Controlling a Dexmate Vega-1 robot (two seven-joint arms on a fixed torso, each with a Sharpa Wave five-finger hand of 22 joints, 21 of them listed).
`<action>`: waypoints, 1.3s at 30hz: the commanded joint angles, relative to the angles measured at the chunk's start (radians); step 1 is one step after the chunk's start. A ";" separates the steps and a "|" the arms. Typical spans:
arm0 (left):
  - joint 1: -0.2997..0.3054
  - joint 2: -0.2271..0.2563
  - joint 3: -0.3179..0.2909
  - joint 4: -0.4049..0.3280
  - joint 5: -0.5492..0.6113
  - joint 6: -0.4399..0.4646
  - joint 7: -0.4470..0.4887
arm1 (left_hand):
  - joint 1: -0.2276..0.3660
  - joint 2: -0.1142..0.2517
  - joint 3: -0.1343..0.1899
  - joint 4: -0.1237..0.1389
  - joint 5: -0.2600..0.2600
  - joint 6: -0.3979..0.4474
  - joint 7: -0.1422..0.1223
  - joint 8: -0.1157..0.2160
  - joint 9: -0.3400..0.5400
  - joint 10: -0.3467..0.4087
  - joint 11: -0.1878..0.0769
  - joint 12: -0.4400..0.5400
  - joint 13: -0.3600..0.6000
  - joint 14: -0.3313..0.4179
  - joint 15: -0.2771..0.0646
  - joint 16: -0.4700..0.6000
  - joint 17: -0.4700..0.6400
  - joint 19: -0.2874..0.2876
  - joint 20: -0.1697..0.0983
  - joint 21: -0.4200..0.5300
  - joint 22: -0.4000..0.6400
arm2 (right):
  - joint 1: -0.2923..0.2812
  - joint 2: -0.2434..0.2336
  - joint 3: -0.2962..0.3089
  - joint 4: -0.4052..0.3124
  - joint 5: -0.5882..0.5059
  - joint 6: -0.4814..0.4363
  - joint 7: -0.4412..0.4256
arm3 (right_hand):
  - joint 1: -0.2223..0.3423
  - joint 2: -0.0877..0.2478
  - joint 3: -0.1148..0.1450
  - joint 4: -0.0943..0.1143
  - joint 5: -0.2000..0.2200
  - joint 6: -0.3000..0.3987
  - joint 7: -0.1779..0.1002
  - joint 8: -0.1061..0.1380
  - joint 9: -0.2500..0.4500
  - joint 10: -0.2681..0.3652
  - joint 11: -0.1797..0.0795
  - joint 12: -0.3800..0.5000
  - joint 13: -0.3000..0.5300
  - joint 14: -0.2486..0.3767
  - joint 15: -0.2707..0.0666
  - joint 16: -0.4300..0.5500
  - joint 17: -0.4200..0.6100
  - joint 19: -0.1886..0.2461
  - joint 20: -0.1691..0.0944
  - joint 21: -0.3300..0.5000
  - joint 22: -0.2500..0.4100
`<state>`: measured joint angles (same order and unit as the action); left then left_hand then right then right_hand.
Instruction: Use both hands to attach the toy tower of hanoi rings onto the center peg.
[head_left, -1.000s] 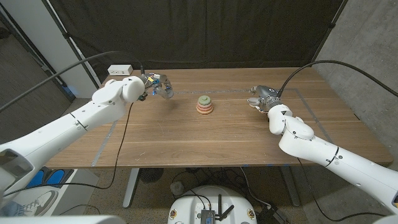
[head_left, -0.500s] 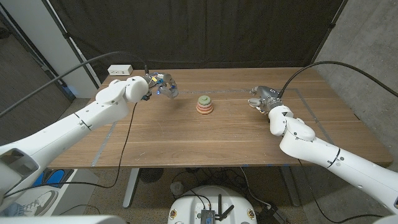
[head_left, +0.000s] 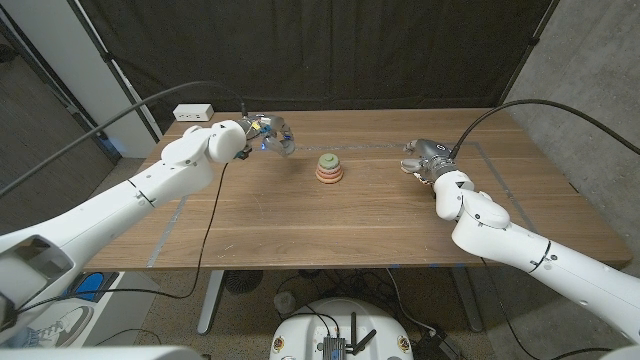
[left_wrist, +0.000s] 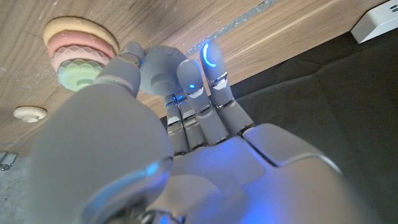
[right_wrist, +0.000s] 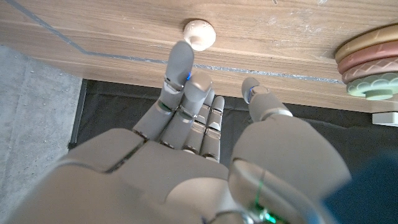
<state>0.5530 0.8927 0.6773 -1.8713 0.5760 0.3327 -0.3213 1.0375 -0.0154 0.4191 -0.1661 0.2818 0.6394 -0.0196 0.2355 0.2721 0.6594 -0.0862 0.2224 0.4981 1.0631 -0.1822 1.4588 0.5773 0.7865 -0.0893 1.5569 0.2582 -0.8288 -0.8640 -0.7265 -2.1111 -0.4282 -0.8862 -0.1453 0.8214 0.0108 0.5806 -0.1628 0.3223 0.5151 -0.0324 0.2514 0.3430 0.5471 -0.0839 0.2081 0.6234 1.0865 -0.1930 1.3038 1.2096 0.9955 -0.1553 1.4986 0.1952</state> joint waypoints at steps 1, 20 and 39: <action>-0.020 -0.048 0.014 0.025 -0.011 -0.038 0.014 | 0.003 0.009 0.003 -0.003 0.004 0.008 0.001 -0.003 0.005 0.102 -0.096 0.001 0.009 0.005 -0.037 -0.006 0.002 0.005 -0.122 0.004 0.002 | -0.004 -0.007 0.000 -0.011 0.008 -0.013 -0.002 | 0.002 0.002 0.001 -0.001 0.008 0.012 0.000 0.001 0.001 0.007 -0.002 0.006 0.006 0.007 -0.028 -0.001 0.003 0.008 -0.064 0.005 0.004; -0.075 -0.102 0.057 0.066 0.000 -0.093 -0.010 | 0.012 0.010 0.001 -0.002 0.005 0.004 0.006 -0.010 0.009 0.100 -0.093 -0.005 0.012 0.008 -0.037 -0.007 0.015 0.002 -0.121 0.004 0.005 | -0.009 -0.014 0.007 -0.017 0.019 -0.022 -0.017 | 0.001 0.004 0.001 -0.001 0.008 0.021 -0.003 0.000 -0.002 0.012 -0.005 0.006 0.008 0.008 -0.027 -0.002 0.003 0.009 -0.064 0.005 0.004; -0.145 -0.160 0.109 0.124 0.022 -0.138 -0.059 | 0.016 0.011 -0.007 0.000 0.005 0.006 0.004 -0.015 0.013 0.101 -0.092 -0.010 0.010 0.000 -0.037 -0.025 0.007 0.001 -0.121 0.005 0.007 | -0.018 -0.025 0.017 -0.026 0.038 -0.032 -0.029 | -0.001 0.006 0.002 -0.001 0.008 0.026 -0.006 -0.001 -0.005 0.019 -0.008 0.006 0.011 0.008 -0.027 -0.001 0.003 0.009 -0.064 0.005 0.005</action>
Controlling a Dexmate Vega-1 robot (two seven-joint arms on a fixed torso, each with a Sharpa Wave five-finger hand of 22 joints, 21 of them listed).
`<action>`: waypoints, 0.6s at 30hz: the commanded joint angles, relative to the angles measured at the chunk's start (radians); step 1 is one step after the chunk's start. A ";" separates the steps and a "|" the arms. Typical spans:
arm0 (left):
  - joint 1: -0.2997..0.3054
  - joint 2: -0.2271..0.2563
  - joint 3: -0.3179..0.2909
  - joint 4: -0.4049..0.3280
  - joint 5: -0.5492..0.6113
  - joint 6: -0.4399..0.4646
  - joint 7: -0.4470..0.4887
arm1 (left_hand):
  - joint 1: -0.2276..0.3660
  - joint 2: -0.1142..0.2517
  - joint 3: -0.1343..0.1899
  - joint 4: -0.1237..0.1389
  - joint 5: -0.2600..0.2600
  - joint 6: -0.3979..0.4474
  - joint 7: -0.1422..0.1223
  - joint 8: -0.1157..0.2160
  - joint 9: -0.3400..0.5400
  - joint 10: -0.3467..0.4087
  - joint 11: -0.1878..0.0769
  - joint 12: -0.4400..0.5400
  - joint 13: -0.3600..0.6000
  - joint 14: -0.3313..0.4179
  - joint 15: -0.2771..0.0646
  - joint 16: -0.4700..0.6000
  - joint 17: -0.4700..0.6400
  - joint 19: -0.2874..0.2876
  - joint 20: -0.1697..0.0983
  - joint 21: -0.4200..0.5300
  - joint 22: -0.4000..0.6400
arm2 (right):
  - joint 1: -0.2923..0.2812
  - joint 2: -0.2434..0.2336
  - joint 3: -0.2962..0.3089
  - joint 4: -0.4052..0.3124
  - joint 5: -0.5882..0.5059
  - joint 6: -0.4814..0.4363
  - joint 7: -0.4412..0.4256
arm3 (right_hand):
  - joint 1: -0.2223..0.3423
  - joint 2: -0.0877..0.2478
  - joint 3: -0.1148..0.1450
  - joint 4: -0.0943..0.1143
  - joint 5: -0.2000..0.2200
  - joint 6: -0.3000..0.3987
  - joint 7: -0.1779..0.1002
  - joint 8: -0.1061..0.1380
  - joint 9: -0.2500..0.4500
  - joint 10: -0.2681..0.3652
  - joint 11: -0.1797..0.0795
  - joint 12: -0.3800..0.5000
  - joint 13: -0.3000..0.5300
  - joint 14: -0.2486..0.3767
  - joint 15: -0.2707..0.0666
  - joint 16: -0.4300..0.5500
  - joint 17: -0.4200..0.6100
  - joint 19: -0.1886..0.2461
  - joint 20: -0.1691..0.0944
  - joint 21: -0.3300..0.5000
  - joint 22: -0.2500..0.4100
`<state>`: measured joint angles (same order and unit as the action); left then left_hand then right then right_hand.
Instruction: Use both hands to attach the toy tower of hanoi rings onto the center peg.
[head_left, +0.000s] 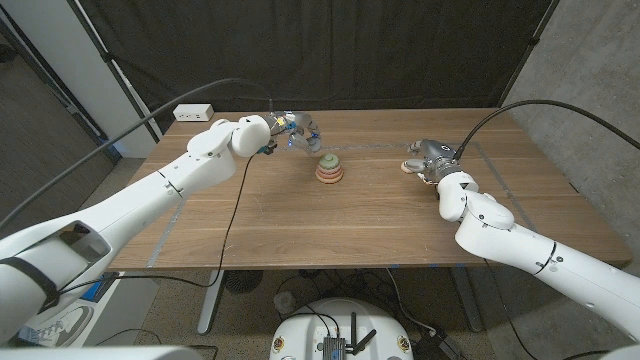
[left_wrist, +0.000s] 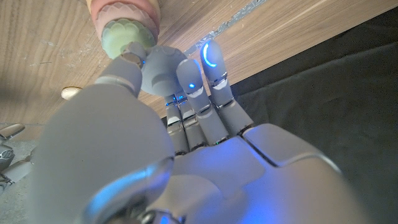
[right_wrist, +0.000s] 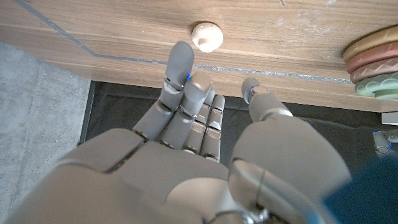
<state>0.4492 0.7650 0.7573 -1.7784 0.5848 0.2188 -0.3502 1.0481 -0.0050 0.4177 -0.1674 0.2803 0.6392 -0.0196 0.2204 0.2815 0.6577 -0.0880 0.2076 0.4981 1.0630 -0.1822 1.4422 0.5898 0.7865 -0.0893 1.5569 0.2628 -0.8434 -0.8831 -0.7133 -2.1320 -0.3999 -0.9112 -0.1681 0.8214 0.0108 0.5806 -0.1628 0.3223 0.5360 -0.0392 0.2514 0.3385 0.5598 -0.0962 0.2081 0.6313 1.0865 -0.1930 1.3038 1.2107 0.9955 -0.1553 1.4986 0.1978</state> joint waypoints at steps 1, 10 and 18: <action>-0.045 -0.035 0.033 0.032 0.017 -0.023 -0.036 | 0.005 0.000 -0.007 0.001 0.006 0.007 0.003 0.001 0.003 0.103 -0.089 0.004 0.009 0.008 -0.037 -0.002 0.001 0.003 -0.121 0.007 0.004 | -0.004 -0.006 0.005 -0.006 0.010 -0.007 -0.007 | -0.001 0.006 0.002 -0.001 0.008 0.005 0.002 -0.001 0.000 0.007 0.004 0.007 0.003 0.008 -0.027 -0.001 0.002 0.009 -0.064 0.005 0.002; -0.084 -0.063 0.065 0.057 0.035 -0.015 -0.093 | 0.003 0.002 -0.013 0.004 0.006 0.014 0.000 0.000 0.005 0.113 -0.096 0.004 0.003 0.003 -0.038 -0.017 -0.012 0.000 -0.121 0.004 0.000 | -0.006 -0.006 0.006 -0.003 0.019 -0.004 -0.015 | -0.002 0.007 0.002 0.000 0.009 0.009 0.001 -0.001 -0.001 0.010 0.005 0.006 0.005 0.010 -0.027 0.000 0.003 0.009 -0.064 0.006 0.003; -0.114 -0.088 0.081 0.094 0.014 -0.025 -0.131 | -0.004 0.005 -0.018 0.004 0.008 0.031 -0.005 0.003 0.006 0.132 -0.106 0.008 -0.001 0.024 -0.038 -0.014 -0.013 0.006 -0.121 0.004 0.000 | -0.004 -0.006 0.004 0.002 0.026 -0.001 -0.015 | -0.003 0.007 0.003 0.000 0.009 0.010 0.000 -0.002 -0.002 0.012 0.004 0.006 0.005 0.009 -0.027 0.000 0.003 0.009 -0.064 0.006 0.002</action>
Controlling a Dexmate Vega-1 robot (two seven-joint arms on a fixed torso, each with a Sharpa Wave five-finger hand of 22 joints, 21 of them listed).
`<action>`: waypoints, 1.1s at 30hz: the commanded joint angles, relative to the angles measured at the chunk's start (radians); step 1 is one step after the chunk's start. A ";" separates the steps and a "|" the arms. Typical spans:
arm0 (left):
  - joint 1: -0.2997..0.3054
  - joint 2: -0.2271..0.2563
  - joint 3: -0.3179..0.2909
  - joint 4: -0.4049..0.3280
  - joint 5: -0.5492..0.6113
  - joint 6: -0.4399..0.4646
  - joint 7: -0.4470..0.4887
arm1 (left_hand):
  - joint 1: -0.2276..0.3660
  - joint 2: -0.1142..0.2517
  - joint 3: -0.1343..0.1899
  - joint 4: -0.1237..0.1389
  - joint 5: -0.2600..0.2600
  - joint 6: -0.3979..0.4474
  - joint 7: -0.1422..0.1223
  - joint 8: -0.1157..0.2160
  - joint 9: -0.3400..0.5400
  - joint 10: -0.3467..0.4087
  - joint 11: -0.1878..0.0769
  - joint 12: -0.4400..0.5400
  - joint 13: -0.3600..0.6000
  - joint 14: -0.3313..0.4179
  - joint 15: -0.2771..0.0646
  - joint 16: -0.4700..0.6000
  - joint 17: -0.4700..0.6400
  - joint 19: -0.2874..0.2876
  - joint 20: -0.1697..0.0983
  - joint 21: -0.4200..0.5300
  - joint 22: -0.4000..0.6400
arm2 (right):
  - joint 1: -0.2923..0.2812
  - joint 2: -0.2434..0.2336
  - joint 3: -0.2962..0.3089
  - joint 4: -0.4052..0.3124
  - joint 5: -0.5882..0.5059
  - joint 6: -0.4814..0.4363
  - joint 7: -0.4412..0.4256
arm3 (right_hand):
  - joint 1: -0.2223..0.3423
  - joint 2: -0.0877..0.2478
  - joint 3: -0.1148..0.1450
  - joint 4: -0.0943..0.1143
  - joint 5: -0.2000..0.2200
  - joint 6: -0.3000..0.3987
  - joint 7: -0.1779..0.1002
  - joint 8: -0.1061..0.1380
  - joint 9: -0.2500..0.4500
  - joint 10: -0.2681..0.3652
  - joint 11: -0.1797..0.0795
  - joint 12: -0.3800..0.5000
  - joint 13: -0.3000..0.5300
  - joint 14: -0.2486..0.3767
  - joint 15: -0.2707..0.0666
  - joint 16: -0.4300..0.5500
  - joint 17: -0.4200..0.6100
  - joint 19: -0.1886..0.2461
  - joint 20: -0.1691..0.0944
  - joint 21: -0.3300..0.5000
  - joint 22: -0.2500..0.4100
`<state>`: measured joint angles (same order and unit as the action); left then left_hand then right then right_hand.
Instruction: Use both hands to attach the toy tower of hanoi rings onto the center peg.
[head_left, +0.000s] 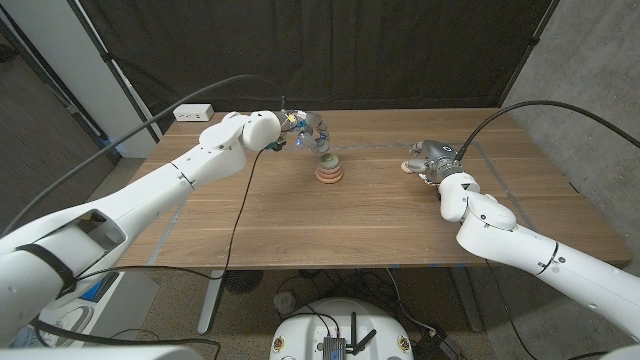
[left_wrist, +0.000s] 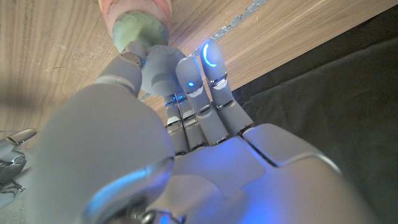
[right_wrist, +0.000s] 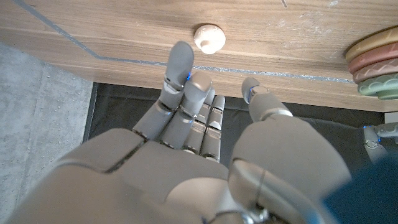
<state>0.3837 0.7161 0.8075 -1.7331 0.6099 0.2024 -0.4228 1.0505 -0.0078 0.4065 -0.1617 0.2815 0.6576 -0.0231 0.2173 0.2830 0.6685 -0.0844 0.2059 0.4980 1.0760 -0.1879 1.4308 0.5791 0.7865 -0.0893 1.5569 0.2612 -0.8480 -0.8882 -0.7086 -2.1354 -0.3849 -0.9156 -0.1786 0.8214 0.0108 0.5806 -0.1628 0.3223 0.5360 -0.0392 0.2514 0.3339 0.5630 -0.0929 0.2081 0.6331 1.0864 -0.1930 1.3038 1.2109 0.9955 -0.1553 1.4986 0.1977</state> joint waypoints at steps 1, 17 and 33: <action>-0.053 -0.042 0.032 0.054 -0.017 -0.011 -0.063 | -0.007 0.007 -0.008 -0.002 0.007 0.014 -0.002 0.006 0.004 0.121 -0.110 0.009 -0.002 0.017 -0.032 0.002 0.003 0.007 -0.121 0.005 0.002 | 0.001 -0.001 0.000 0.005 0.012 0.003 -0.005 | -0.003 0.007 0.003 0.000 0.009 0.010 0.001 -0.002 0.003 0.009 0.000 0.006 0.003 0.010 -0.027 0.001 0.003 0.009 -0.064 0.006 0.002; -0.102 -0.076 0.072 0.123 -0.041 -0.023 -0.099 | -0.007 0.006 -0.007 -0.004 0.011 0.019 -0.001 0.004 0.006 0.127 -0.110 0.008 -0.003 0.022 -0.032 -0.004 0.009 0.011 -0.121 0.005 0.006 | 0.006 -0.001 -0.002 0.009 0.018 0.001 -0.009 | -0.003 0.008 0.004 -0.001 0.009 0.011 0.000 -0.003 0.002 0.009 -0.001 0.004 0.005 0.009 -0.027 0.002 0.004 0.010 -0.064 0.006 0.003; -0.126 -0.103 0.103 0.197 -0.045 -0.053 -0.082 | -0.011 0.006 -0.006 -0.003 0.013 0.020 -0.002 0.001 0.007 0.124 -0.107 0.007 0.000 0.027 -0.032 -0.006 0.022 0.010 -0.121 0.003 0.005 | 0.007 -0.001 0.000 0.016 0.026 0.003 -0.013 | -0.003 0.009 0.006 -0.001 0.010 0.013 0.001 -0.004 0.001 0.010 0.001 0.003 0.006 0.009 -0.027 0.004 0.004 0.009 -0.064 0.005 0.001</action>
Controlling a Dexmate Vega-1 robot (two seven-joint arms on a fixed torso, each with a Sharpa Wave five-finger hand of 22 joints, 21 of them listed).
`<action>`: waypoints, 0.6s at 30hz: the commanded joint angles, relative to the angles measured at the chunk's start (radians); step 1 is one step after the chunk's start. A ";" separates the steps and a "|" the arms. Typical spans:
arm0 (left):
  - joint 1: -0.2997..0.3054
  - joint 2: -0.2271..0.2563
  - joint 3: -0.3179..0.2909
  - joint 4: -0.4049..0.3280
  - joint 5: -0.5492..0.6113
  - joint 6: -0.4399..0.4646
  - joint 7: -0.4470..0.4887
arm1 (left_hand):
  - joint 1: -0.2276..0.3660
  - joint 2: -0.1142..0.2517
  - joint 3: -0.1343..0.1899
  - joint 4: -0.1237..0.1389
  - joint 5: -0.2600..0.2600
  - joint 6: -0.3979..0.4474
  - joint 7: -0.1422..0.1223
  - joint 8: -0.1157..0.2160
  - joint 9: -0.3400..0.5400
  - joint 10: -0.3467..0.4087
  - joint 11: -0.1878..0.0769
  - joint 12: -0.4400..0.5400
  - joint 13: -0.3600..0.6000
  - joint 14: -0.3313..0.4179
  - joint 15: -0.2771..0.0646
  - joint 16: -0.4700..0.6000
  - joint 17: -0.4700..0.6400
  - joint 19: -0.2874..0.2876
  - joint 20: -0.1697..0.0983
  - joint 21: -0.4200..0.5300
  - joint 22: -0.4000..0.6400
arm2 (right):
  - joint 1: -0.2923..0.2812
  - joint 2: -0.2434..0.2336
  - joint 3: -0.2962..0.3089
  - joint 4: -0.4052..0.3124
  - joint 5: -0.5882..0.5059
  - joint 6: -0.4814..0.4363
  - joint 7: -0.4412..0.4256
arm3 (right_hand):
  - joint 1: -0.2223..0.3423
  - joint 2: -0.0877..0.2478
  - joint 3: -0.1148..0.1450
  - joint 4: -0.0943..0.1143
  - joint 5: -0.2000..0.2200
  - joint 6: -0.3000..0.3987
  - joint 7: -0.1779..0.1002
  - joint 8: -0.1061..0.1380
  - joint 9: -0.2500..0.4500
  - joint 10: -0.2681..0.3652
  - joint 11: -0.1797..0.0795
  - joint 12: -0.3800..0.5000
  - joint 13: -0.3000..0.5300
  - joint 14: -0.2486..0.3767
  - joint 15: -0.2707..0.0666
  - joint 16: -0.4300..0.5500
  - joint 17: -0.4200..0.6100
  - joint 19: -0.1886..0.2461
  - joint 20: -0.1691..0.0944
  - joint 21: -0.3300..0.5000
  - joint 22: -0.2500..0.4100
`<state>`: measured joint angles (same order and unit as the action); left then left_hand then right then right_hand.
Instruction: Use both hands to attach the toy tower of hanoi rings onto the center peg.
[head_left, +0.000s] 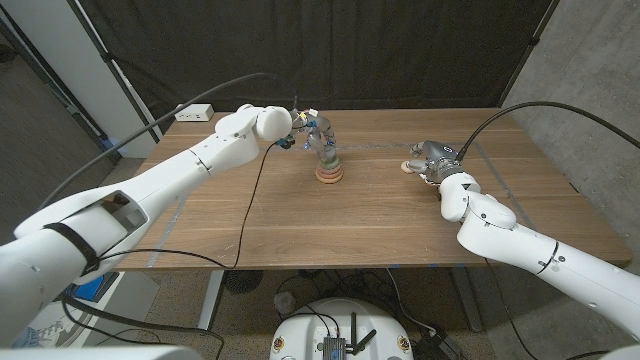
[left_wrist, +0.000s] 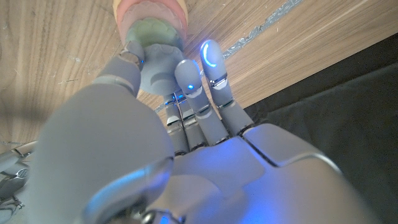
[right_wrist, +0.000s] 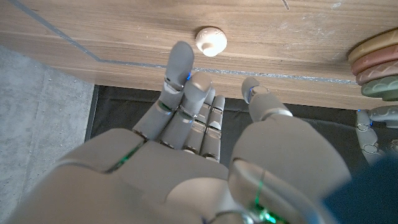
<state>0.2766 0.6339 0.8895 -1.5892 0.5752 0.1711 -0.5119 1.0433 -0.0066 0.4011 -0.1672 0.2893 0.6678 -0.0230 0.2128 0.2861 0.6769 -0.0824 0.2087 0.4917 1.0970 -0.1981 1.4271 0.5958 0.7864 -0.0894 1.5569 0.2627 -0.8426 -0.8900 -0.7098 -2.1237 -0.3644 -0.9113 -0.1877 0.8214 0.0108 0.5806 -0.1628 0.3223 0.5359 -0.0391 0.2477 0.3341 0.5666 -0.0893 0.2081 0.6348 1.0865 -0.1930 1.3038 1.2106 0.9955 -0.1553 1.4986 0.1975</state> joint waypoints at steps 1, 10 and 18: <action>-0.020 -0.023 0.022 0.060 -0.014 -0.026 0.009 | -0.004 0.005 -0.001 0.002 0.005 0.011 -0.001 0.006 0.004 0.116 -0.108 0.004 0.006 0.004 -0.022 -0.005 0.003 0.010 -0.121 0.003 0.003 | 0.003 -0.001 0.000 0.004 0.006 -0.001 -0.002 | -0.003 0.009 0.006 -0.001 0.010 0.012 0.001 -0.001 0.001 0.006 -0.004 0.003 0.004 0.008 -0.027 0.003 0.004 0.010 -0.064 0.005 0.002; -0.037 -0.051 0.039 0.120 -0.044 -0.066 0.017 | -0.005 0.006 -0.001 0.002 0.005 0.006 0.000 0.003 0.005 0.114 -0.108 0.003 0.008 0.001 -0.022 -0.012 0.002 0.010 -0.121 0.002 0.002 | 0.003 -0.002 0.001 0.005 0.008 0.001 -0.006 | -0.004 0.010 0.006 -0.001 0.010 0.014 0.001 -0.001 0.000 0.007 -0.001 0.002 0.005 0.008 -0.027 0.004 0.004 0.011 -0.064 0.006 0.003; -0.041 -0.051 0.043 0.124 -0.045 -0.063 0.027 | -0.004 0.005 -0.001 0.001 0.005 0.005 -0.001 0.002 0.005 0.112 -0.108 0.002 0.009 0.002 -0.022 -0.015 0.007 0.012 -0.122 0.004 0.003 | 0.003 -0.001 0.004 0.009 0.014 0.004 -0.008 | -0.004 0.009 0.007 -0.002 0.010 0.015 0.000 -0.002 -0.001 0.008 -0.002 0.001 0.004 0.009 -0.027 0.005 0.004 0.010 -0.064 0.005 0.002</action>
<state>0.2456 0.5939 0.9220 -1.4929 0.5418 0.1208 -0.4966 1.0434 -0.0069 0.4011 -0.1672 0.2885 0.6679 -0.0232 0.2121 0.2861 0.6759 -0.0835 0.2089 0.4979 1.0969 -0.1981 1.4192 0.6006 0.7864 -0.0893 1.5569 0.2619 -0.8400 -0.8916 -0.7098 -2.1192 -0.3571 -0.9098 -0.1917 0.8174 0.0148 0.5806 -0.1628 0.3223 0.5433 -0.0356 0.2477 0.3343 0.5665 -0.0893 0.2081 0.6374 1.0865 -0.1930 1.3038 1.2108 0.9955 -0.1553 1.4986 0.1980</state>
